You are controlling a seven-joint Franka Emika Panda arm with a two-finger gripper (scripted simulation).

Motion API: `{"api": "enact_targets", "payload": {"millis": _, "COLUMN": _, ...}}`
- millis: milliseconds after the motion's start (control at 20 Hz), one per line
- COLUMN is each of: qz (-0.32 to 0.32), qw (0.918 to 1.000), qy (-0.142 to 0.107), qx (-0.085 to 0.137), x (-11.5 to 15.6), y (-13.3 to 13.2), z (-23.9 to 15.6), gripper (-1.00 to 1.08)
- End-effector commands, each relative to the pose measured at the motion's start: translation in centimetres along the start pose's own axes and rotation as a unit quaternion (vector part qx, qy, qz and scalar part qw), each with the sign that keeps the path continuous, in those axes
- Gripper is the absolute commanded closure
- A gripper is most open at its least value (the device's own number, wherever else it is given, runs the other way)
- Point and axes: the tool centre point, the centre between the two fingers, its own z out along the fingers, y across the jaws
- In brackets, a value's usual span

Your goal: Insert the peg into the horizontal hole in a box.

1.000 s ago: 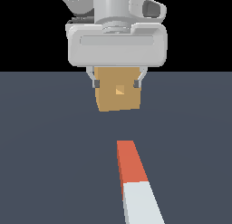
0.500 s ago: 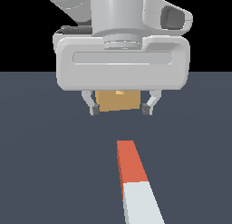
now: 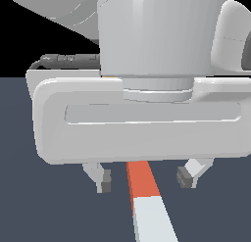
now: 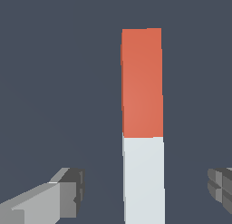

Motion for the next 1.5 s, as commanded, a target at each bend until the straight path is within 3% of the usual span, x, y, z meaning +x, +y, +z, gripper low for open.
{"api": "enact_targets", "payload": {"millis": 0, "qz": -0.005, "qw": 1.0000, "qy": 0.000, "qx": -0.001, "x": -1.4, "y": 0.3, "z": 0.7, "gripper": -0.92}}
{"api": "enact_targets", "payload": {"millis": 350, "qz": -0.010, "qw": 1.0000, "qy": 0.001, "qx": -0.001, "x": -3.2, "y": 0.8, "z": 1.7, "gripper": -0.92}}
{"api": "enact_targets", "payload": {"millis": 700, "qz": -0.009, "qw": 1.0000, "qy": 0.001, "qx": 0.000, "x": -3.3, "y": 0.7, "z": 2.0, "gripper": -0.92}}
{"api": "enact_targets", "payload": {"millis": 1150, "qz": -0.010, "qw": 1.0000, "qy": 0.001, "qx": -0.001, "x": -3.2, "y": 0.7, "z": 6.1, "gripper": -0.92}}
{"api": "enact_targets", "payload": {"millis": 1450, "qz": -0.010, "qw": 1.0000, "qy": 0.001, "qx": -0.001, "x": -3.3, "y": 0.8, "z": 6.7, "gripper": -0.92}}
